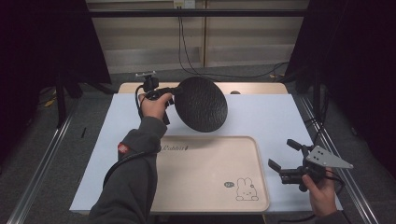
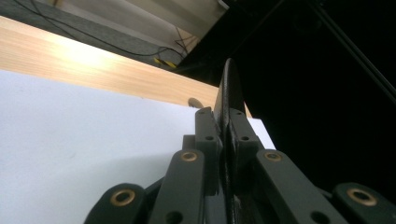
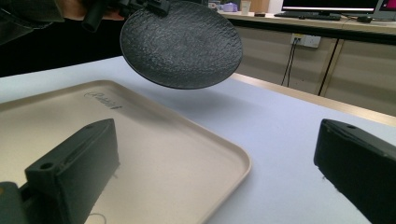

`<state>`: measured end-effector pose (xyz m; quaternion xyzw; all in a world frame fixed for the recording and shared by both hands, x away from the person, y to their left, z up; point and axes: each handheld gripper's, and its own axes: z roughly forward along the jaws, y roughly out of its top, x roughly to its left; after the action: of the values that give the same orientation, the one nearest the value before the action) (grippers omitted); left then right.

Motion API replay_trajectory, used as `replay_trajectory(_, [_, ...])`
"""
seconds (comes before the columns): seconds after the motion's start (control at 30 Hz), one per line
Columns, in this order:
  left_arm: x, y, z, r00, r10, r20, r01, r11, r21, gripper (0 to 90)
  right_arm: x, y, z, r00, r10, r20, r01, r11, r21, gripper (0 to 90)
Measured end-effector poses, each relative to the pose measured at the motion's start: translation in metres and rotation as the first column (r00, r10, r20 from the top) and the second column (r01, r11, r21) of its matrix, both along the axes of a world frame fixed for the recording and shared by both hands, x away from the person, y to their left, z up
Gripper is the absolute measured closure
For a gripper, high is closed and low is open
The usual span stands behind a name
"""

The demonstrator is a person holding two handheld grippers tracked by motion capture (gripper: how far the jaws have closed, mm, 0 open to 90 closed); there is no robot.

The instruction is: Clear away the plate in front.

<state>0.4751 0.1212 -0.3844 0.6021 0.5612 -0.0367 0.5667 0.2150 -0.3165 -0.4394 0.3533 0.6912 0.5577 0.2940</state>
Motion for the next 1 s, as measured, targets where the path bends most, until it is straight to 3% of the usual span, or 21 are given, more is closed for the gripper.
replay_trajectory(0.23, [-0.007,0.002,0.002,0.9991,-0.040,-0.013,0.040,0.9991,-0.014,85.3,0.000,0.001,0.000,1.0000,0.003,-0.004,-0.003,1.000,0.006,0.0])
replay_trajectory(0.47, [-0.015,0.005,0.004,0.9974,-0.072,0.000,0.072,0.9972,-0.018,85.2,0.000,0.000,0.000,1.0000,0.001,0.008,-0.001,1.000,0.006,0.0])
replay_trajectory(1.0, [-0.033,0.023,-0.002,0.9957,-0.092,-0.008,0.092,0.9953,-0.029,85.2,0.000,0.001,0.000,1.0000,0.006,0.002,-0.006,1.000,0.006,0.0])
